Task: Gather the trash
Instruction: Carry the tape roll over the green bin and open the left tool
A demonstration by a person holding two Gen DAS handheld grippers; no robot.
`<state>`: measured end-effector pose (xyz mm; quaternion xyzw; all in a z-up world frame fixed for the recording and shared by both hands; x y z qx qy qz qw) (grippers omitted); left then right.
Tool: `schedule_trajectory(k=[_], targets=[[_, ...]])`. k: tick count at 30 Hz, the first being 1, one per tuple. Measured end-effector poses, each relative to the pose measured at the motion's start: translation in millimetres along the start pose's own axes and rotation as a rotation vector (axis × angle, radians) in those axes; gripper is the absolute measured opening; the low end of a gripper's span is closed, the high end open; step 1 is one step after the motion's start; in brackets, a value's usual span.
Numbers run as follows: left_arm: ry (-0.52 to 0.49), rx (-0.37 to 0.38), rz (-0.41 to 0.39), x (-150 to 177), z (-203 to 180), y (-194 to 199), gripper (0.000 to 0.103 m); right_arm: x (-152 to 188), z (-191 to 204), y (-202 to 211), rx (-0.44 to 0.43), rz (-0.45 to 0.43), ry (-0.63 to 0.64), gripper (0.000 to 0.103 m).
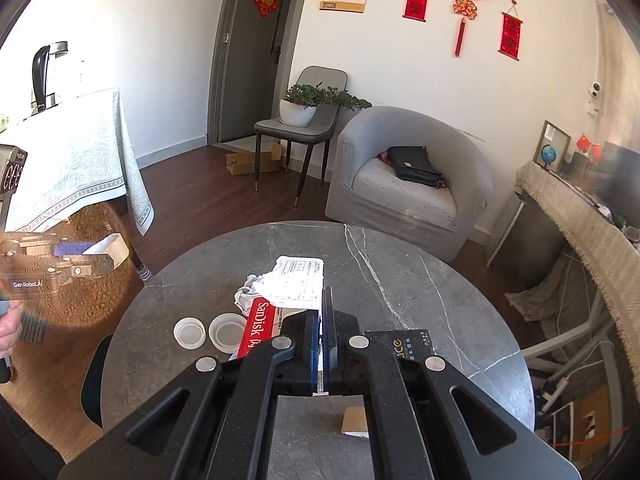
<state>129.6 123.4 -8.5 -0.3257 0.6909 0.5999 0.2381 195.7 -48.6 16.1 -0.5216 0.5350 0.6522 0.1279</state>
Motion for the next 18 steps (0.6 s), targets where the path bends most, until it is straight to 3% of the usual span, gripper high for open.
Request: schedule_trajectory(k=[3,7,18], targets=[[0.027,0.000,0.015,4.4,13.3,3.2,0.042,-4.1,-0.3,10.5,0.013,-0.023,0.003,0.001],[0.023,-0.026,0.027,11.2,25.6,7.3,0.042,-7.2,6.1,16.0,-0.042,-0.038,-0.006,0.001],[0.029,-0.084,0.114,43.3,64.6,0.1,0.042,-8.0,81.0,5.0,-0.293,-0.001,0.024,0.001]])
Point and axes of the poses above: each gripper's, at about its wrist camera, not at the fingertips, and y roughly against the way its jaws point, z to its left, x to its underside, the point moved 3 cm from there along -y, roughly the way its jaws point, and after that the axes turned 8 degrees about -x, right-handed, at the moved point
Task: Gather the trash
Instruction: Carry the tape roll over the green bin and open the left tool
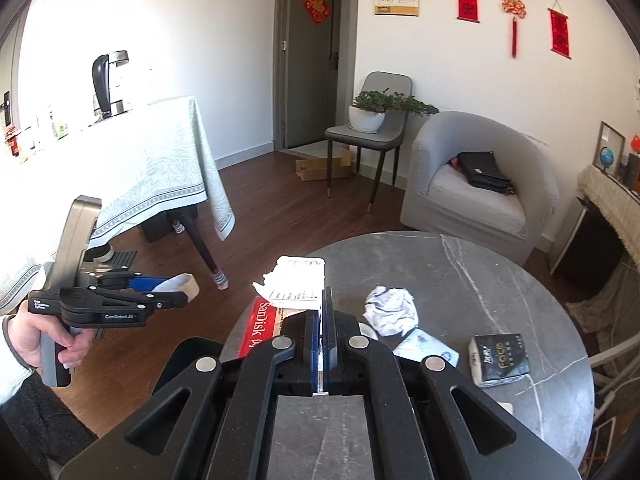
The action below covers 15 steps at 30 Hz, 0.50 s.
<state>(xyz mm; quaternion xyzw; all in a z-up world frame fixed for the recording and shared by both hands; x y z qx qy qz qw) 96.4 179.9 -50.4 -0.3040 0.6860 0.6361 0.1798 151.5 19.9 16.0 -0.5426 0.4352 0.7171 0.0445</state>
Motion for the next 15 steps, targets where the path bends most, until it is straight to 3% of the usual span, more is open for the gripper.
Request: schedule_trajectory(k=[15], targets=[[-0.029,-0.061,0.171,54.5,31.7,-40.0,0.041,-3.7,59.3,-40.7,-0.124,0.066,0.037,0.001]])
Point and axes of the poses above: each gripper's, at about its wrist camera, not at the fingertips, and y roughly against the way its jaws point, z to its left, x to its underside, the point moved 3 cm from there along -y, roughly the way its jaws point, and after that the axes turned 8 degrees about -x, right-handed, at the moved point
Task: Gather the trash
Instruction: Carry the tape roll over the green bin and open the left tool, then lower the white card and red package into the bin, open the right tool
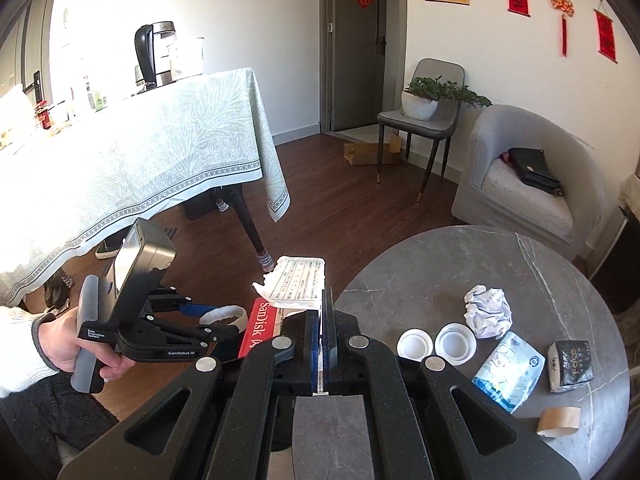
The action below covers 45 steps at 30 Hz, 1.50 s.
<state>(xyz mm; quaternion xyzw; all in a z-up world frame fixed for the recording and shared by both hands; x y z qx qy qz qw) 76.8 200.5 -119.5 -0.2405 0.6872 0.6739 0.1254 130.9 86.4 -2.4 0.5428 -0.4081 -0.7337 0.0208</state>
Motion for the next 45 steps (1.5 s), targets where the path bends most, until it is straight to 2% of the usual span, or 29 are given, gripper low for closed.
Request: schedule_trajectory(k=[7,14,26,28,33,38,45], targets=[[-0.035,-0.037,0.068,28.9,12.8,-15.7,0.041,-2.3,19.1,-18.4,-0.045,0.023,0.003,0.001],[-0.040,-0.012,0.129,44.8,22.2,-28.5,0.041,-6.1,31.7,-39.0,-0.069,0.052,0.008,0.001],[-0.090,0.002,0.216,72.2,23.8,-46.0,0.042,3.9,55.9,-78.6,-0.092,0.174,0.032,0.001],[-0.109,0.004,0.230,76.7,20.7,-49.1,0.046,5.6,59.2,-84.9,-0.090,0.197,0.036,0.001],[-0.127,-0.009,0.247,83.4,21.0,-54.6,0.048,10.6,62.6,-98.8,-0.093,0.239,0.031,0.001],[-0.093,-0.014,0.230,84.2,31.3,-53.0,0.047,19.7,68.0,-116.6,-0.092,0.285,0.020,0.001],[-0.002,-0.027,0.142,64.8,54.8,-32.3,0.040,33.8,78.1,-137.9,-0.111,0.344,0.025,0.001]])
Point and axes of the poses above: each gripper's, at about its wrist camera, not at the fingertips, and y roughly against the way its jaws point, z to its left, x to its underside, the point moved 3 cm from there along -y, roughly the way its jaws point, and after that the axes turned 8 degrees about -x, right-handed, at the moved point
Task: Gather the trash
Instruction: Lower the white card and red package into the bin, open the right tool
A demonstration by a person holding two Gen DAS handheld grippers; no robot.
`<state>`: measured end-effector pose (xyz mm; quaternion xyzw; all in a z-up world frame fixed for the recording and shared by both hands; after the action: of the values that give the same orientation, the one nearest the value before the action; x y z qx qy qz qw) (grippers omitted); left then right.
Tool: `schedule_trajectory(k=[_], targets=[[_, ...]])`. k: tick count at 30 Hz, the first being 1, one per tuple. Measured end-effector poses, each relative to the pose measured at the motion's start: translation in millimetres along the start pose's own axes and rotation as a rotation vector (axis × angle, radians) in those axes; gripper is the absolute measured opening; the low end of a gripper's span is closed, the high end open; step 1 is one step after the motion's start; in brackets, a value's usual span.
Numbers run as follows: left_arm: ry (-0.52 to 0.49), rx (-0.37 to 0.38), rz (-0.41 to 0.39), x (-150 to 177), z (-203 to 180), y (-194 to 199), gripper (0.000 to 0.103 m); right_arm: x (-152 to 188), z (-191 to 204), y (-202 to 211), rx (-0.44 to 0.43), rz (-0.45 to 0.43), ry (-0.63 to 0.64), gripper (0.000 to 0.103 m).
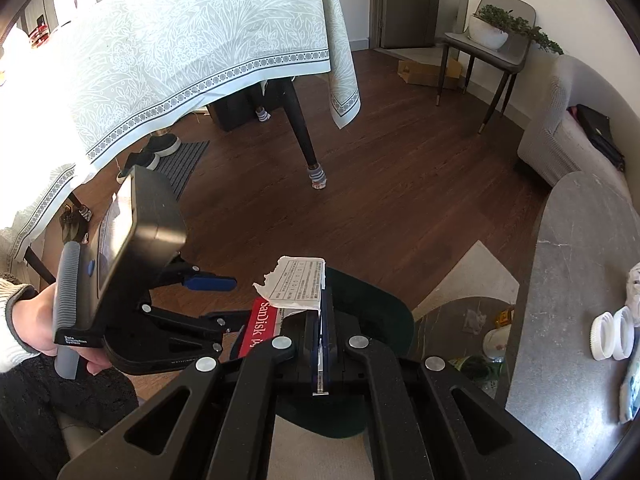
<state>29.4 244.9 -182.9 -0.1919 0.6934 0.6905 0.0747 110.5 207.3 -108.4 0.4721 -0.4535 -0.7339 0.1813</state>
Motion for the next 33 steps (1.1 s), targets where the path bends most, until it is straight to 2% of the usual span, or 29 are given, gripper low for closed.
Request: schedule_trajectory(k=[10,15,19,25,30,32,33], targets=[[0.092,-0.008,-0.141,-30.1,23.2,49.9,0.029,24.1,0.6,-47.4,-0.023,0.130,-0.010,0.001],[0.120,-0.002,-0.206,-47.4,27.2,77.0,0.028,31.3,2.0,-68.2,-0.018,0.196,0.000,0.001],[0.168,0.031,-0.249,-62.7,29.0,99.2,0.028,34.7,2.8,-81.5,-0.028,0.233,0.004,0.001],[0.162,0.037,-0.317,-77.1,21.8,127.7,0.028,45.1,6.6,-97.7,0.010,0.289,0.052,0.001],[0.166,0.054,-0.339,-84.3,16.1,137.1,0.028,58.1,-0.6,-104.4,0.029,0.340,0.050,0.001],[0.169,0.053,-0.353,-87.4,13.7,142.4,0.028,63.6,-4.4,-105.3,0.033,0.362,0.041,0.005],[0.170,0.057,-0.360,-88.0,13.3,144.9,0.028,65.2,-5.8,-104.3,0.041,0.364,0.042,0.019]])
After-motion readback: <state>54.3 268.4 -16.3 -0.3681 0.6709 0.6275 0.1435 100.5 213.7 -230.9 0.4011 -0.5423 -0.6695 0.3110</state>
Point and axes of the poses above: each gripper's, at about its wrist camera, not at the fingertips, and y roughly against the way its jaws point, z to its left, x to its underside, the point moved 3 cm from there along -y, roughly the way its jaws point, and after that the axes turned 8 degrees about -x, right-handed, at the moved point
